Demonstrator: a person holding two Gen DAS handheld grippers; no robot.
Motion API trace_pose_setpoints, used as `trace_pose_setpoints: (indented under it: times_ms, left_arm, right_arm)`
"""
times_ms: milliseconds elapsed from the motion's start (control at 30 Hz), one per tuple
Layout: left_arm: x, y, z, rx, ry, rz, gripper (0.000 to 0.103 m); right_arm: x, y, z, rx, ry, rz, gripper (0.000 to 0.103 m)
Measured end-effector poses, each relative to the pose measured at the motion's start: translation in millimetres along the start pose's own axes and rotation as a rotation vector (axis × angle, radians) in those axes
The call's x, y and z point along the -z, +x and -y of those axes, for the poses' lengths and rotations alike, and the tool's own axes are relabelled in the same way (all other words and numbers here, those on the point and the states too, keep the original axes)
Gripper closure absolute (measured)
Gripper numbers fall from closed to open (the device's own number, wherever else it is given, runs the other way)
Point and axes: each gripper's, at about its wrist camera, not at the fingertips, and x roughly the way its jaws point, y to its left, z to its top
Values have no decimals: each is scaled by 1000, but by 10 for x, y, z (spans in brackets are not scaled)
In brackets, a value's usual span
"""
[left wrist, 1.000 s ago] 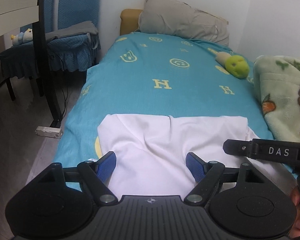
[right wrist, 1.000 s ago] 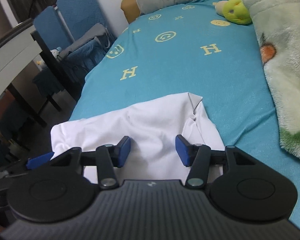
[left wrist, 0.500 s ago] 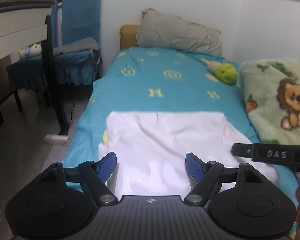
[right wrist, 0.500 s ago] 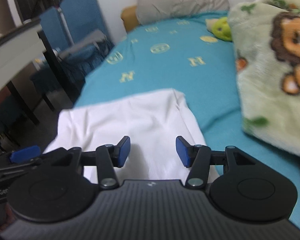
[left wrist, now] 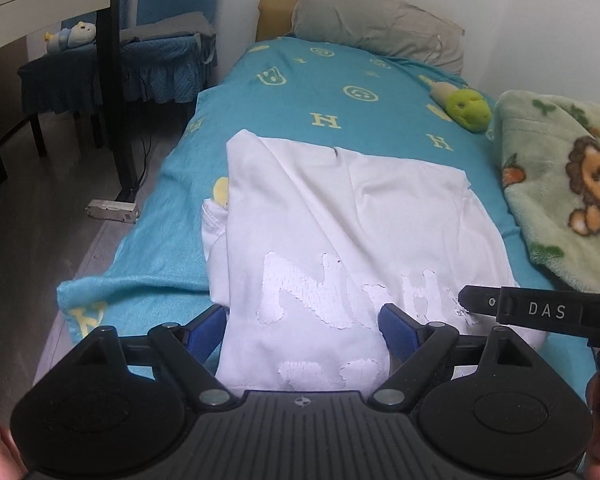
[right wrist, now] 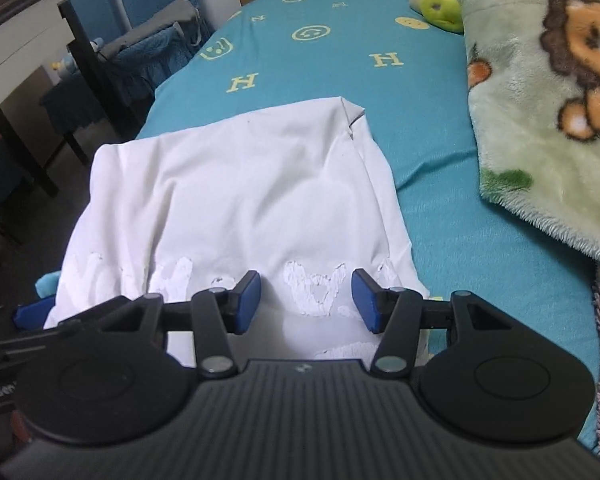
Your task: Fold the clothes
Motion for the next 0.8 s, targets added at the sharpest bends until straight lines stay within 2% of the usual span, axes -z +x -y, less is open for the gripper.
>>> trace_pose_setpoints:
  times_ms: [100, 267, 367, 600, 700, 800]
  left_arm:
    - [-12, -59, -3, 5, -8, 12, 17]
    - [-28, -185, 0, 86, -97, 16, 17]
    - [-35, -255, 47, 76, -118, 39, 16]
    - [19, -418, -39, 153, -260, -17, 16]
    - [103, -527, -50, 192, -310, -14, 14]
    - [101, -428, -123, 209, -381, -65, 14]
  right_arm:
    - [10, -29, -11, -1, 0, 3, 49]
    - [23, -53, -11, -6, -1, 21, 50]
    - [13, -49, -14, -5, 0, 22, 50]
    - [5, 9, 5, -10, 12, 5, 49]
    - [8, 9, 1, -7, 10, 4, 49]
    - [6, 26, 26, -14, 25, 6, 49]
